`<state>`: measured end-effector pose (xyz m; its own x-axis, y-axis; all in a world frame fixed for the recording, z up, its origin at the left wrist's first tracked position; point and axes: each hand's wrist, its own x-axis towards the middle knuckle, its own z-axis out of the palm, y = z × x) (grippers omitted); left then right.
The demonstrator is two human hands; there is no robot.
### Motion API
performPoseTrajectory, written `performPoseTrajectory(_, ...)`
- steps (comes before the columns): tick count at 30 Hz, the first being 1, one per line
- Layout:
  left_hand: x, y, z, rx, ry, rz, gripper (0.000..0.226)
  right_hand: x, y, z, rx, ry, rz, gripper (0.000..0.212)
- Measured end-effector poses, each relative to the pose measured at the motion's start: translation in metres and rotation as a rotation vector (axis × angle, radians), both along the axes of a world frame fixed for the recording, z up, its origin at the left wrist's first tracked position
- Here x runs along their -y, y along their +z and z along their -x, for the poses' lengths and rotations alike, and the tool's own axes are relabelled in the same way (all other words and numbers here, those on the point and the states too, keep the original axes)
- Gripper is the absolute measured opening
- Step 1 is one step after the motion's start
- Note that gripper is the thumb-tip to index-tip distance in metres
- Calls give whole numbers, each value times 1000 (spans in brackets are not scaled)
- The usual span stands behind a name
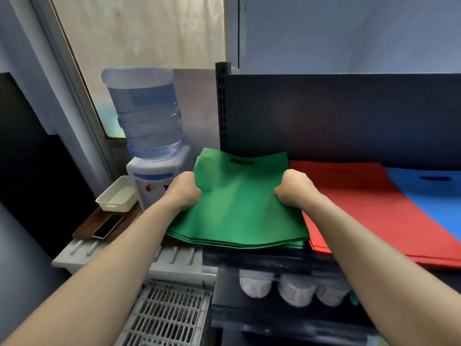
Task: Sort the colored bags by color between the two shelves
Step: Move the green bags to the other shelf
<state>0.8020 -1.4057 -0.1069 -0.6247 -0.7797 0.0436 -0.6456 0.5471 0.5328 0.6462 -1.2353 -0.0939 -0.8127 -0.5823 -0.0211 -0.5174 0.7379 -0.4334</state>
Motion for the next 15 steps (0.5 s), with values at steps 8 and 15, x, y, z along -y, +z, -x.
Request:
performPoseTrajectory(8, 0, -7, 12, 36, -5, -78, 18, -3, -6, 6, -65, -53, -125, 26)
performPoseTrajectory(15, -1, -14, 14, 62, 29, -73, 17, -2, -11, 7, -72, -46, -157, 28)
